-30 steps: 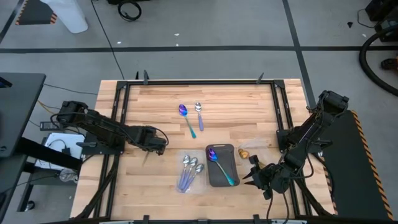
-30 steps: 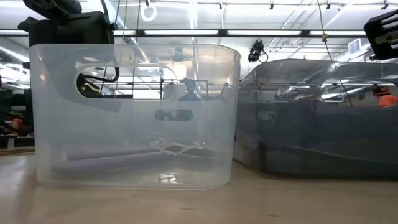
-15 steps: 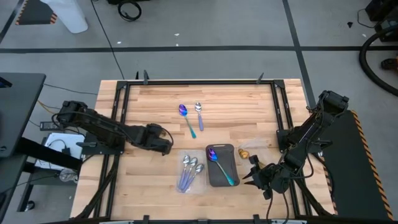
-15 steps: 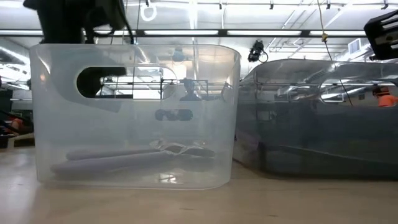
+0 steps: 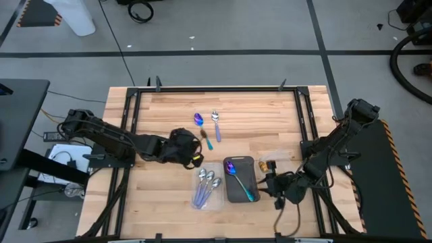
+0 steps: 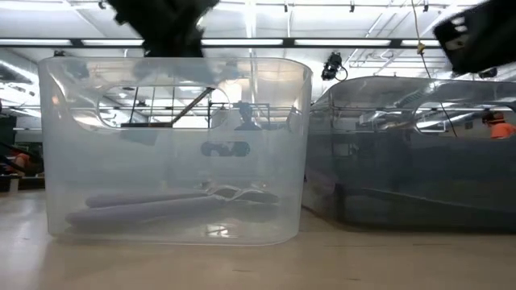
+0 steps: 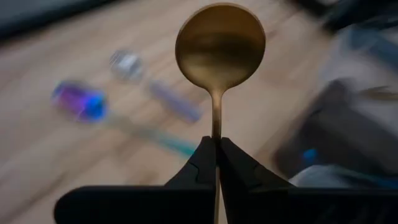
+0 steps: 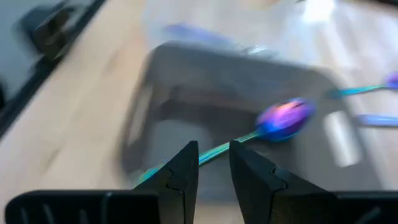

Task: Sort silverware by color (type)
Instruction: Put the gold spoon into the right transparent bin

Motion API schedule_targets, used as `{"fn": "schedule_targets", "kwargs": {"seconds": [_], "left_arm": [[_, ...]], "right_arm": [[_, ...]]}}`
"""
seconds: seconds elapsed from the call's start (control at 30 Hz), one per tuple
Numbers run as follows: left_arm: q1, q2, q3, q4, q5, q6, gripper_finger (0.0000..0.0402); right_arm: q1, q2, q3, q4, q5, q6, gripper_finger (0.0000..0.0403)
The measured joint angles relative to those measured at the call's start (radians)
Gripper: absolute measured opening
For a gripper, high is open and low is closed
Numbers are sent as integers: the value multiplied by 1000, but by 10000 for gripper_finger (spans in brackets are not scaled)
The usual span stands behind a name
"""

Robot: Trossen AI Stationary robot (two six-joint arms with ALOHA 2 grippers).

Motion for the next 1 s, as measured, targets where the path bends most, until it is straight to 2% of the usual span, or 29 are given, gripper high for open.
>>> {"fn": "schedule_targets", "kwargs": {"seconds": [0.2,0.4,0.77,1.0], "left_arm": [[0,0,0,280,-6,304,9],[-5,7,0,425,1,489,9],[-6,43,2,639,109,714,9],[-7,45,1,700,166,800,10]], "right_arm": [[-84,0,32,51,39,-22,101],[-157,0,32,169,40,-87,117],[-241,0,32,365,40,-201,185],[-251,0,32,459,41,-204,197]]}}
